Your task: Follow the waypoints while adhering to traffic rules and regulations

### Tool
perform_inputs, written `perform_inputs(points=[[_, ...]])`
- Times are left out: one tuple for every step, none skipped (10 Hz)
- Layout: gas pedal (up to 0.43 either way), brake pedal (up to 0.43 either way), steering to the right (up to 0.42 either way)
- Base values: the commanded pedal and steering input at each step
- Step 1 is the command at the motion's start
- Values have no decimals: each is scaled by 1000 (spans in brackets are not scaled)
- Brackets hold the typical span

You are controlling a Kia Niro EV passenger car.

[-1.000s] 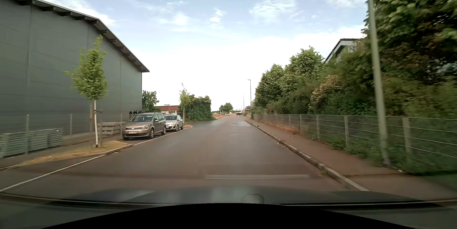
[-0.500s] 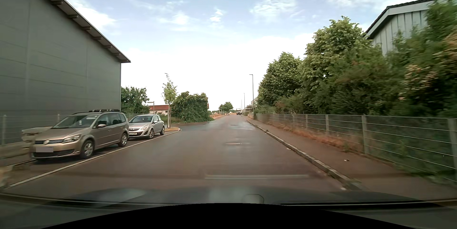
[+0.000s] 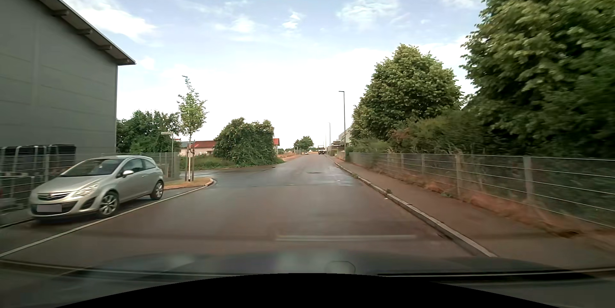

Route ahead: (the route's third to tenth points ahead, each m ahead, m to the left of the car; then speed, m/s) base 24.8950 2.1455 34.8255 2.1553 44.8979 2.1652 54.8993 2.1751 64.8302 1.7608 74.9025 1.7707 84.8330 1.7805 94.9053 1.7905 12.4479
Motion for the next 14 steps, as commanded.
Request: perform_inputs(points=[[177,0,-3],[177,0,-3],[177,0,-3],[177,0,-3],[177,0,-3],[177,0,-3],[169,0,-3],[157,0,-3],[118,0,-3],[87,0,-3],[87,0,-3],[87,0,-3],[87,0,-2],[87,0,-2]])
